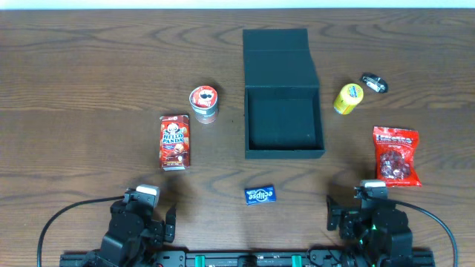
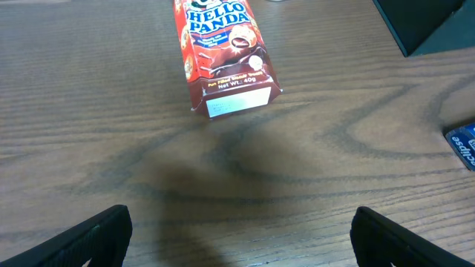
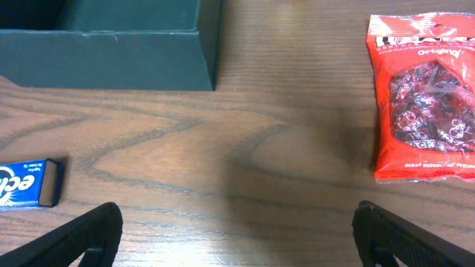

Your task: Pack container

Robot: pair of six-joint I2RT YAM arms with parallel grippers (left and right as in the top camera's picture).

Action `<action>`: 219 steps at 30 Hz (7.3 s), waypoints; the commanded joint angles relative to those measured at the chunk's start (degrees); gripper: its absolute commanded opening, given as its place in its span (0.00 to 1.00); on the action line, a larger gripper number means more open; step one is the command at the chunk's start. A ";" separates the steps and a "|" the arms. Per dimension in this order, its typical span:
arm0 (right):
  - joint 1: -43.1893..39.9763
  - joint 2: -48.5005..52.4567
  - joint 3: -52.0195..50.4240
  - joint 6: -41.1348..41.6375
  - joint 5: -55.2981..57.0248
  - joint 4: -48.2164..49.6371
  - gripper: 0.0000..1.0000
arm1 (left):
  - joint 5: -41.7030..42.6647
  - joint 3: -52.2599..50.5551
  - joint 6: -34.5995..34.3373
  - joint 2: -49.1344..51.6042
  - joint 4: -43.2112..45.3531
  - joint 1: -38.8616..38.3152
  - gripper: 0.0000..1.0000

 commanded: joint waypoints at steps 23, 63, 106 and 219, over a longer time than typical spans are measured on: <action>0.37 -0.31 -0.13 -0.81 -0.24 -0.26 0.99 | 0.15 -1.99 -0.26 -0.42 -1.90 0.15 0.95; 0.37 1.18 0.83 12.33 5.84 21.46 0.99 | 0.15 -1.99 -0.26 -0.42 -1.90 0.15 0.95; -27.26 61.07 38.12 -2.16 2.10 -1.27 0.99 | -0.81 -1.99 -0.26 -0.42 -1.88 0.15 0.95; -41.88 98.47 39.52 -15.37 -5.62 14.23 0.01 | -0.79 -1.99 -0.26 -0.42 -1.88 0.15 0.95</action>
